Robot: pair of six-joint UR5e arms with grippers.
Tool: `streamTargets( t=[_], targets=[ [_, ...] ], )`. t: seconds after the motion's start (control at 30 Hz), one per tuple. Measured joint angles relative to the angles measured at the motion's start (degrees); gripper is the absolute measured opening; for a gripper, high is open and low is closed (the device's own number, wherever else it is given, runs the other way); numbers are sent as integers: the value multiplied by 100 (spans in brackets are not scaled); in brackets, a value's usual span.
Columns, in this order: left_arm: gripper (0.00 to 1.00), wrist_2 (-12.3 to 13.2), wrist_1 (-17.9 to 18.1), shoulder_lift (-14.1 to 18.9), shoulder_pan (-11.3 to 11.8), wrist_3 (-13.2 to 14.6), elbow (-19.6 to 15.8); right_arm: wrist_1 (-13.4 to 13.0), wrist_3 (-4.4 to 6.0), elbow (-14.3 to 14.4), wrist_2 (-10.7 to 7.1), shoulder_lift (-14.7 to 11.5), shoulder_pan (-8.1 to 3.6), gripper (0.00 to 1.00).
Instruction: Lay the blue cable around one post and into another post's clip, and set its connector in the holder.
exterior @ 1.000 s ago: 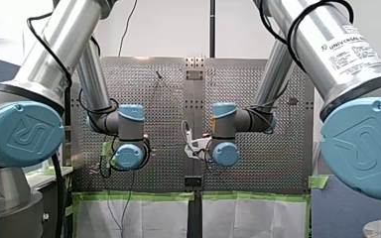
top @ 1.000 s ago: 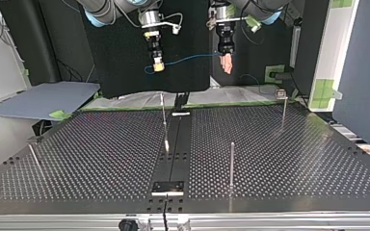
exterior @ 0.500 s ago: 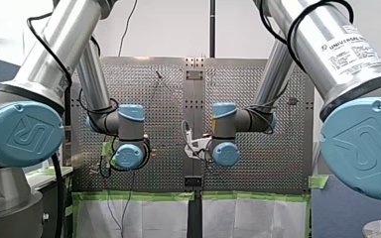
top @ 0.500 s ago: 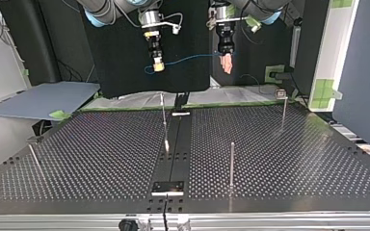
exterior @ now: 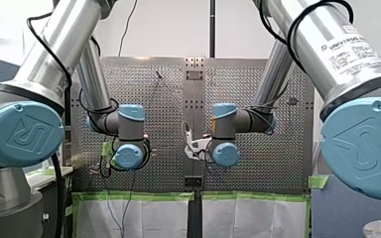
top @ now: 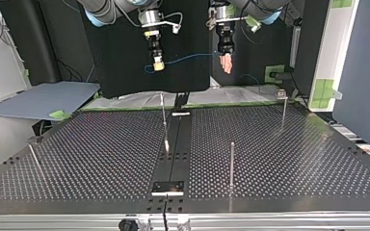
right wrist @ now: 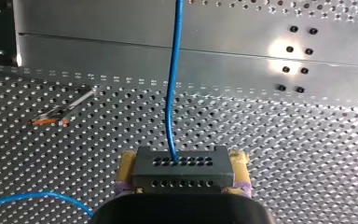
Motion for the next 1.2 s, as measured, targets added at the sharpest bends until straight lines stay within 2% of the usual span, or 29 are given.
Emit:
streamTargets(
  t=[0.23, 0.73, 0.9, 1.07, 1.2],
  targets=[
    [100, -1, -2, 0, -3, 1, 0, 213, 8, 18, 5, 175, -3, 1],
    [100, 6, -13, -30, -34, -17, -29, 239, 9, 20, 6, 192, -4, 1],
    [100, 15, -26, -270, -135, -47, -208, 239, 9, 20, 6, 193, -4, 1],
    [100, 16, -28, -583, -150, -51, -250, 239, 9, 20, 6, 192, -4, 1],
    [100, 16, -28, -694, -152, -51, -253, 239, 9, 20, 6, 192, -3, 1]
  ],
)
